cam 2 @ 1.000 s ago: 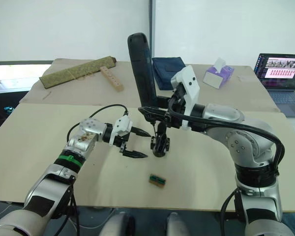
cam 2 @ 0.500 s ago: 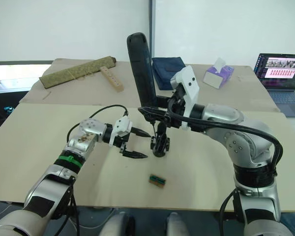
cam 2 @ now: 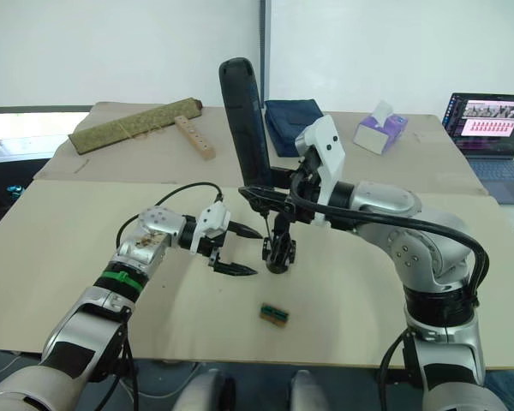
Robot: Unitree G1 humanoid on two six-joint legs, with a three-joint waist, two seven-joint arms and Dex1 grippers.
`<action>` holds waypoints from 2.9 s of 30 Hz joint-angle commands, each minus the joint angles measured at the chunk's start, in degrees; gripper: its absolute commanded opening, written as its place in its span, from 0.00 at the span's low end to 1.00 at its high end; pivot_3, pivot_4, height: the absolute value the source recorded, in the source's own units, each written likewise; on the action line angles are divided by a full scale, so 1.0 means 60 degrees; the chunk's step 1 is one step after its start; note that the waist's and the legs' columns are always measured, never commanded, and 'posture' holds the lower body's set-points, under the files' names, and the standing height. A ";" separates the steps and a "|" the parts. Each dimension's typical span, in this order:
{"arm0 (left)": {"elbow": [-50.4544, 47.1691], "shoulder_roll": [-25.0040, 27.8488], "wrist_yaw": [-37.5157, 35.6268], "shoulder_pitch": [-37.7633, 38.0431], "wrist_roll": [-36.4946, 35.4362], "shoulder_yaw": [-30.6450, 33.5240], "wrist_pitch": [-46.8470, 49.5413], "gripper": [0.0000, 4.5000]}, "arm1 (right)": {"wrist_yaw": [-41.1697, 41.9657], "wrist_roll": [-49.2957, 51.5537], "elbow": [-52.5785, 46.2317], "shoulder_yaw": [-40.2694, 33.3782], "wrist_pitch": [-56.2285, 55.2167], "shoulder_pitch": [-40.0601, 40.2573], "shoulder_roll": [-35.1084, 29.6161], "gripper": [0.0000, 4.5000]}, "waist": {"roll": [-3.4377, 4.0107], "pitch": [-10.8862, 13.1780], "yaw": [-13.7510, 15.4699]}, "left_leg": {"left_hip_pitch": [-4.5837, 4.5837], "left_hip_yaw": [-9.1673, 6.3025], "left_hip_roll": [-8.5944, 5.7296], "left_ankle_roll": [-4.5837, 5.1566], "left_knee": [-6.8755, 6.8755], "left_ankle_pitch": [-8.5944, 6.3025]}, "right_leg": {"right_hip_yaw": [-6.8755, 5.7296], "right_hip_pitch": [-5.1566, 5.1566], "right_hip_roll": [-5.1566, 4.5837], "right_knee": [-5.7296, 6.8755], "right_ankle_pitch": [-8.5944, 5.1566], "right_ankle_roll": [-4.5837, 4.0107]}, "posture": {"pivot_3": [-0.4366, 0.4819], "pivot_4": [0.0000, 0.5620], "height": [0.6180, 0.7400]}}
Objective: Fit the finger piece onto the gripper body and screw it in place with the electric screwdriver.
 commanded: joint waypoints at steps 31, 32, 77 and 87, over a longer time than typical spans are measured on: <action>0.1894 -0.1612 0.1943 -0.0222 0.0943 0.0011 -0.1426 1.00 | 0.0966 -0.0965 -0.1149 0.0083 -0.1905 0.1175 -0.0154 0.42 | -0.0002 0.0000 0.0025 | 0.0001 -0.0001 -0.0006 0.0000 0.0002 0.0000 | -0.0002 0.0005 -0.0001 -0.0003 0.0002 0.0003 | 0.48 0.27 0.99; 0.2034 -0.1700 0.2056 -0.0262 0.0959 0.0043 -0.1517 1.00 | 0.0995 -0.1005 -0.1122 0.0091 -0.1958 0.1209 -0.0165 0.42 | -0.0002 0.0001 0.0026 | 0.0001 -0.0002 -0.0006 0.0000 0.0002 0.0000 | -0.0002 0.0005 -0.0001 -0.0003 0.0002 0.0004 | 0.48 0.27 0.99; 0.3101 -0.1783 0.1866 -0.0631 0.1199 0.0222 -0.2165 0.51 | 0.3783 -0.2525 0.2054 0.1420 -0.3251 0.1760 -0.1129 0.42 | -0.0063 -0.0112 0.0021 | 0.0065 -0.0006 0.0003 0.0000 -0.0009 -0.0001 | -0.0001 0.0055 0.0004 -0.0005 0.0003 0.0002 | 0.48 0.27 0.99; 0.3040 -0.1728 0.1783 -0.0578 0.1206 0.0194 -0.2074 0.51 | 0.3423 -0.1941 0.1387 0.0549 -0.3724 0.1290 -0.0844 0.42 | -0.0063 -0.0113 0.0004 | 0.0063 -0.0008 0.0004 0.0000 -0.0011 -0.0001 | 0.0000 0.0051 0.0004 -0.0004 0.0003 0.0001 | 0.48 0.27 0.99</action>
